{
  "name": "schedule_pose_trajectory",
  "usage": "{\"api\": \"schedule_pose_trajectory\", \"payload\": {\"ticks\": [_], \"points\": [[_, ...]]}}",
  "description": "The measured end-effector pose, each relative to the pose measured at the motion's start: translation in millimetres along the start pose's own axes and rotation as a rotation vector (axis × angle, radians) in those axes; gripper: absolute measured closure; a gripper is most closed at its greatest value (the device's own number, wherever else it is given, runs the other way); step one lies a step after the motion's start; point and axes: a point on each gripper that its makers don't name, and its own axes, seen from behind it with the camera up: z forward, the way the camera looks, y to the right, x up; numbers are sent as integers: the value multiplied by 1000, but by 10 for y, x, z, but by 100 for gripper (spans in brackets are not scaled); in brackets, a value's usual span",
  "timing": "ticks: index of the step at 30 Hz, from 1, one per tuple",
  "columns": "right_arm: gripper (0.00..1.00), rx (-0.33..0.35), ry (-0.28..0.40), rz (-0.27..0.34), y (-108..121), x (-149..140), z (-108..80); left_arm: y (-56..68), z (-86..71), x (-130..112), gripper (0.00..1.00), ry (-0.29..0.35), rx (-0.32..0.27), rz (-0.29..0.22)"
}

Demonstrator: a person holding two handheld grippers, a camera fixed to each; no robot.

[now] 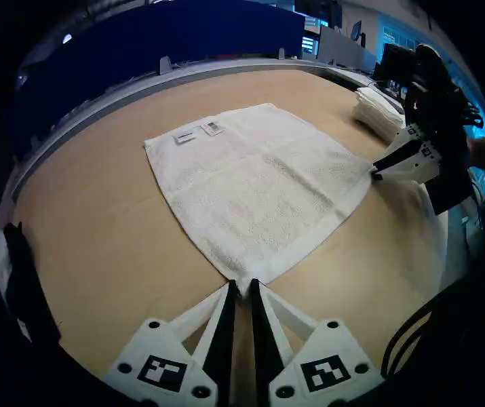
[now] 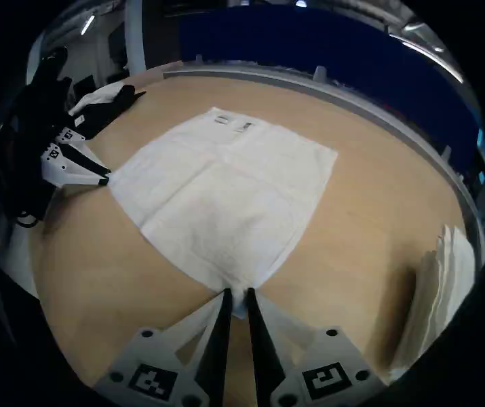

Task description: Fold towel

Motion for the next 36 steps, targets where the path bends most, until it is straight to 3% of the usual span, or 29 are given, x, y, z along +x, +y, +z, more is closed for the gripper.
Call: {"api": "schedule_pose_trajectory", "payload": {"ticks": [12, 23, 36], "points": [[83, -9, 33, 1, 38, 231, -205, -3, -172, 206, 85, 47, -1, -54], [83, 3, 47, -27, -45, 411, -567, -13, -525, 391, 85, 77, 10, -103], [83, 5, 61, -50, -137, 576, -974, 135, -967, 510, 85, 92, -2, -156]]}}
